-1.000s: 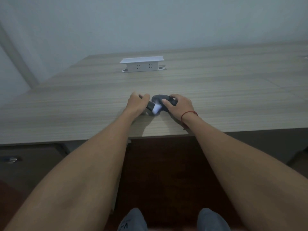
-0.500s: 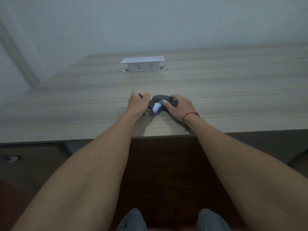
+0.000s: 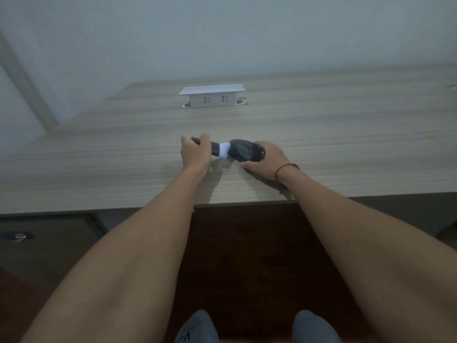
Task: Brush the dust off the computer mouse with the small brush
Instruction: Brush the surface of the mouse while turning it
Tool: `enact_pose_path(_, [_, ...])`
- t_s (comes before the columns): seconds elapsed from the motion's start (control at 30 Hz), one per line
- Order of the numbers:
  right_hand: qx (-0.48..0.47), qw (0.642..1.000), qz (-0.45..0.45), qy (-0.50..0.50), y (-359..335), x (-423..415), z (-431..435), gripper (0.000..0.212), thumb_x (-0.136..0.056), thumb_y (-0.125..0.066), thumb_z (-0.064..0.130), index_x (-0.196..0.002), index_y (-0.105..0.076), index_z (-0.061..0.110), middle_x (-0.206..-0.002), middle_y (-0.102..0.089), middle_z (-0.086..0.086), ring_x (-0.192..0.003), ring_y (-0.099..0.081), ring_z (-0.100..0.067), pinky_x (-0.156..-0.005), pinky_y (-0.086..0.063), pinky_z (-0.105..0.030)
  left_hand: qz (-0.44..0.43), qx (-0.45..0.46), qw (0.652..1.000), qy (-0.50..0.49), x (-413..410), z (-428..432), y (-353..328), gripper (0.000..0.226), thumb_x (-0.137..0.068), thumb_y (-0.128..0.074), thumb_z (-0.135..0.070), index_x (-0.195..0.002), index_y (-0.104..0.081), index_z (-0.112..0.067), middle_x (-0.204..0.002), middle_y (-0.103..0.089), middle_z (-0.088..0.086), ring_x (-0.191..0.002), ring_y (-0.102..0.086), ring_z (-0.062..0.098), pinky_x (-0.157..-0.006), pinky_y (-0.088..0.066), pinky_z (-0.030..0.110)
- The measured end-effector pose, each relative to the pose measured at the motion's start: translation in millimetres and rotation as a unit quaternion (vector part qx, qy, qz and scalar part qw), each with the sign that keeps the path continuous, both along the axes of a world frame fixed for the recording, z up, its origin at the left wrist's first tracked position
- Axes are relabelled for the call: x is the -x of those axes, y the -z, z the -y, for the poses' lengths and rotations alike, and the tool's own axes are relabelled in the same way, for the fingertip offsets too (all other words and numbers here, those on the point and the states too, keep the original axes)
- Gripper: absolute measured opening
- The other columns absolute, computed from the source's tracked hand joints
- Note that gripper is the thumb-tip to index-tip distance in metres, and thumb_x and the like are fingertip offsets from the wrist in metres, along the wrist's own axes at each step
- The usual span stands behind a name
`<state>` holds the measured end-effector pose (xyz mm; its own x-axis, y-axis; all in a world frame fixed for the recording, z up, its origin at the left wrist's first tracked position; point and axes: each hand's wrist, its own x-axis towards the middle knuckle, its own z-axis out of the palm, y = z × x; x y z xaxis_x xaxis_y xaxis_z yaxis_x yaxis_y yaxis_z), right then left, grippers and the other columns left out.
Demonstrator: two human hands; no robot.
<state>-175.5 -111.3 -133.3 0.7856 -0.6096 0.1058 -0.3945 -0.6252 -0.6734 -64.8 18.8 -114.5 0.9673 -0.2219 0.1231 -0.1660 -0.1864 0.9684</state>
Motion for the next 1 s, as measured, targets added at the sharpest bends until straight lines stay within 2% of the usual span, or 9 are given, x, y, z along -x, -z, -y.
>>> enact_pose_path(0.1, [-0.033,0.999,-0.019,-0.034,-5,4,8,0.077,-0.077,-0.076,0.035,-0.143,-0.042,0.015,-0.141,-0.051,-0.009,-0.127,-0.050,-0.029,-0.105,-0.044,-0.043,0.004,0.043,0.999,0.012,5,6,-7,0.025,-0.091,-0.047,-0.023,-0.108,-0.050,-0.004,-0.092,-0.051,0.006,-0.075,-0.048,0.015,-0.056,-0.035,0.022])
enact_pose_path(0.17, [-0.061,0.997,-0.033,-0.023,-8,0,4,0.097,-0.069,-0.078,0.049,-0.148,-0.034,0.017,-0.147,-0.044,-0.009,-0.129,-0.048,-0.030,-0.107,-0.042,-0.048,0.028,0.042,0.998,0.028,12,13,-12,0.015,-0.091,-0.048,-0.021,-0.098,-0.048,-0.008,-0.084,-0.050,0.000,-0.079,-0.048,0.016,-0.058,-0.036,0.022])
enact_pose_path(0.27, [-0.030,0.999,-0.039,0.017,-7,-11,-3,0.081,-0.059,-0.079,0.061,-0.126,-0.053,0.021,-0.126,-0.058,-0.006,-0.112,-0.056,-0.026,-0.098,-0.049,-0.047,0.041,0.024,0.998,0.031,18,20,-16,0.012,-0.091,-0.049,-0.021,-0.095,-0.046,-0.010,-0.088,-0.051,0.000,-0.080,-0.048,0.016,-0.065,-0.037,0.023])
enact_pose_path(0.37, [-0.041,0.999,-0.017,-0.002,-6,-10,0,0.063,-0.070,-0.081,0.043,-0.122,-0.057,0.019,-0.122,-0.061,-0.005,-0.111,-0.057,-0.024,-0.099,-0.048,-0.044,0.042,-0.008,0.998,0.040,19,20,-14,0.014,-0.092,-0.050,-0.023,-0.096,-0.045,-0.011,-0.097,-0.052,0.003,-0.086,-0.049,0.018,-0.074,-0.037,0.026])
enact_pose_path(0.53, [-0.108,0.991,-0.027,-0.074,-16,7,10,0.076,-0.076,-0.080,0.022,-0.143,-0.045,0.015,-0.140,-0.051,-0.003,-0.121,-0.049,-0.018,-0.096,-0.036,-0.027,0.030,-0.038,0.998,-0.045,14,9,-11,0.016,-0.092,-0.048,-0.024,-0.097,-0.040,-0.011,-0.097,-0.049,0.003,-0.083,-0.049,0.019,-0.071,-0.036,0.029])
enact_pose_path(0.73, [-0.152,0.983,-0.044,-0.096,-23,7,11,0.080,-0.080,-0.070,0.000,-0.149,-0.035,0.021,-0.154,-0.039,-0.002,-0.136,-0.041,-0.021,-0.096,-0.037,-0.027,0.059,0.008,0.998,-0.009,20,9,-12,0.012,-0.092,-0.048,-0.021,-0.098,-0.042,-0.011,-0.092,-0.049,0.000,-0.072,-0.047,0.008,-0.053,-0.033,0.015])
enact_pose_path(0.83, [-0.190,0.980,-0.010,-0.063,-24,10,9,0.083,-0.081,-0.054,-0.012,-0.153,-0.026,0.021,-0.160,-0.028,-0.001,-0.142,-0.035,-0.023,-0.097,-0.047,-0.033,0.054,-0.016,0.998,-0.029,19,9,-9,0.015,-0.090,-0.050,-0.023,-0.096,-0.042,-0.011,-0.086,-0.049,-0.002,-0.072,-0.049,0.014,-0.059,-0.039,0.022])
enact_pose_path(0.9, [-0.195,0.980,0.044,0.006,-20,11,8,0.068,-0.087,-0.054,-0.002,-0.150,-0.034,0.016,-0.156,-0.036,-0.007,-0.139,-0.040,-0.024,-0.103,-0.043,-0.032,0.040,-0.032,0.998,-0.047,16,7,-7,0.018,-0.089,-0.050,-0.025,-0.096,-0.041,-0.010,-0.091,-0.049,0.001,-0.080,-0.050,0.021,-0.072,-0.044,0.030])
enact_pose_path(1.0, [-0.140,0.979,0.069,0.129,-10,2,-5,0.056,-0.082,-0.064,0.050,-0.125,-0.058,0.015,-0.128,-0.061,-0.006,-0.117,-0.057,-0.026,-0.102,-0.045,-0.040,0.032,-0.040,0.997,-0.051,15,5,-6,0.020,-0.089,-0.051,-0.025,-0.097,-0.040,-0.010,-0.095,-0.049,0.003,-0.084,-0.050,0.024,-0.080,-0.045,0.034])
